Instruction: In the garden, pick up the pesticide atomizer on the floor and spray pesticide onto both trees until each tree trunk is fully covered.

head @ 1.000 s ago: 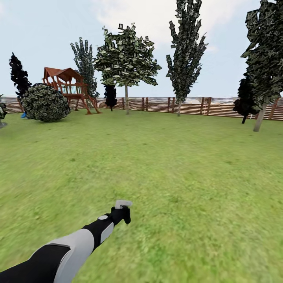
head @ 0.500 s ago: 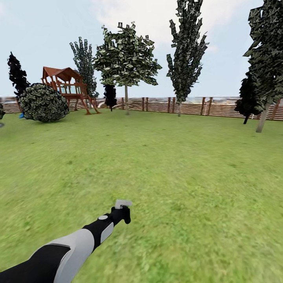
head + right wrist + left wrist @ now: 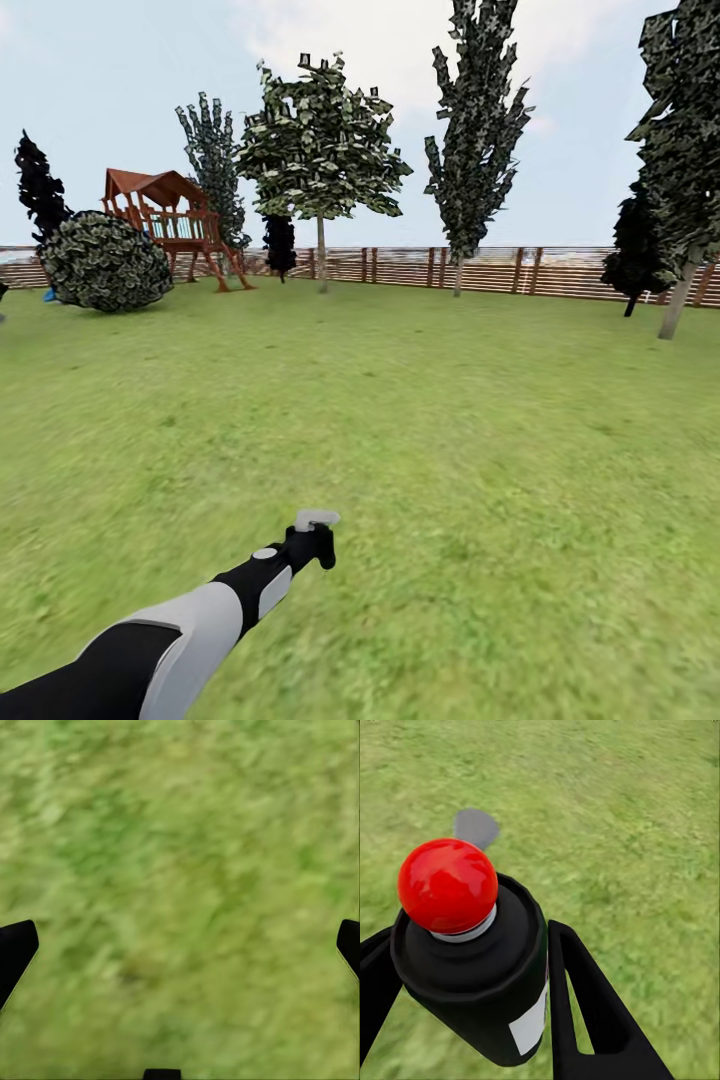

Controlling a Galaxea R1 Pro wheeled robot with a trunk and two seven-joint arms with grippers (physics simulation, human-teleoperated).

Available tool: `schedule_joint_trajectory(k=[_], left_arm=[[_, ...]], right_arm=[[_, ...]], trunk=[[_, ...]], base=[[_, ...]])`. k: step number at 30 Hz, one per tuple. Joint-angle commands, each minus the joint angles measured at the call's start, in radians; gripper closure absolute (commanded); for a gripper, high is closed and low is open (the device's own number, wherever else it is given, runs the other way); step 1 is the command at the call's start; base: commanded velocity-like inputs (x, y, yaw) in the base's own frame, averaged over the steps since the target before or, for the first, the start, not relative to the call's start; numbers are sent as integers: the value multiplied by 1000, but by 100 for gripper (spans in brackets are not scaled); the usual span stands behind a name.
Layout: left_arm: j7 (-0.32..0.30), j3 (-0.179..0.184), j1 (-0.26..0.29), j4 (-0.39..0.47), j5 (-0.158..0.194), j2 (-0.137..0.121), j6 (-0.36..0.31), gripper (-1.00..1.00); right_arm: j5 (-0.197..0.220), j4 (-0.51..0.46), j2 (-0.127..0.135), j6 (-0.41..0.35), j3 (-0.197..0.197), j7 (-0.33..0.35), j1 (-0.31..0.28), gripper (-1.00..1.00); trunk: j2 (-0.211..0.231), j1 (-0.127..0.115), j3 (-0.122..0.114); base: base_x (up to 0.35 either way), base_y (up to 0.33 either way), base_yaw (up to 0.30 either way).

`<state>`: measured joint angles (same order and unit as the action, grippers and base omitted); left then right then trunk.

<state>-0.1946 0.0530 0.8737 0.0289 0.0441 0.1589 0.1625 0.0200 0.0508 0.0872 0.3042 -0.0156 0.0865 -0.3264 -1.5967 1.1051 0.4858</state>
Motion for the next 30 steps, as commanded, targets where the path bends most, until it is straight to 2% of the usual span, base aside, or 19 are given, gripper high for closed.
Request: schedule_joint_trajectory(k=[1,9,30], left_arm=[[-2,5,1,-1,5,2,4,100],[-2,5,1,-1,5,15,3,100],[-2,5,1,-1,5,16,3,100]], right_arm=[[2,4,0,7,-1,4,-2,-100],[3,4,0,7,-1,4,-2,-100],[2,4,0,7,-1,4,-2,-100]], trunk=[[-1,1,1],[-1,1,1],[-1,1,1]], base=[[350,0,0],[350,0,0],[350,0,0]])
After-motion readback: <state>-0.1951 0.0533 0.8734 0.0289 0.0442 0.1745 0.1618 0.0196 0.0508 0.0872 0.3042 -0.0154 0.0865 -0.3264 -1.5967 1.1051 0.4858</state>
